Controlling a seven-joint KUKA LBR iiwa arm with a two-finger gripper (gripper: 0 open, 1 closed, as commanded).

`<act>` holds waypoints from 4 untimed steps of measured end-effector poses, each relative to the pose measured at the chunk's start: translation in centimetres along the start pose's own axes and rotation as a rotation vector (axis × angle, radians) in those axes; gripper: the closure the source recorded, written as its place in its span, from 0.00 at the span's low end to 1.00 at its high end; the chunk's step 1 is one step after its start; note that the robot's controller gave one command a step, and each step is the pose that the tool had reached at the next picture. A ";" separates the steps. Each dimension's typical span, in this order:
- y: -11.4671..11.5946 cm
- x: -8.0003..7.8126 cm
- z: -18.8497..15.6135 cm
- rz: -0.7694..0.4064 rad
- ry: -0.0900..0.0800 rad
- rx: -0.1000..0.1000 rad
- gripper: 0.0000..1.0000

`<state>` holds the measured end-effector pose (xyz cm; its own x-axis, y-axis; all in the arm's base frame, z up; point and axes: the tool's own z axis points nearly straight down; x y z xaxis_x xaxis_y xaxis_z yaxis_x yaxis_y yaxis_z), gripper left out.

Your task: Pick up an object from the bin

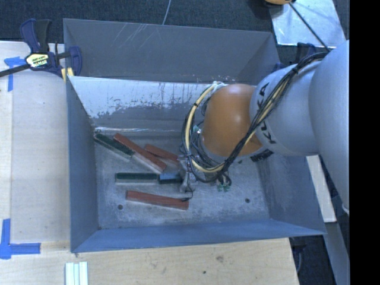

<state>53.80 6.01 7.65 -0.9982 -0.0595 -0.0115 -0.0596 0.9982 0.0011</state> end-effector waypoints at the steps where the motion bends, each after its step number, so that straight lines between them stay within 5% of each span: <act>1: -0.3 -0.1 -4.0 -0.012 0.017 0.002 1.00; 2: -1.1 1.3 -10.1 -0.007 0.014 0.001 1.00; 3: 2.3 3.6 -17.3 -0.030 0.007 -0.005 1.00; 4: -0.6 2.6 -17.8 -0.028 0.007 -0.002 1.00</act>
Offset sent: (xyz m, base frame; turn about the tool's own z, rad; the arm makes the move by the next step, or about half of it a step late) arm -0.0243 -0.0187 0.1307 -0.0020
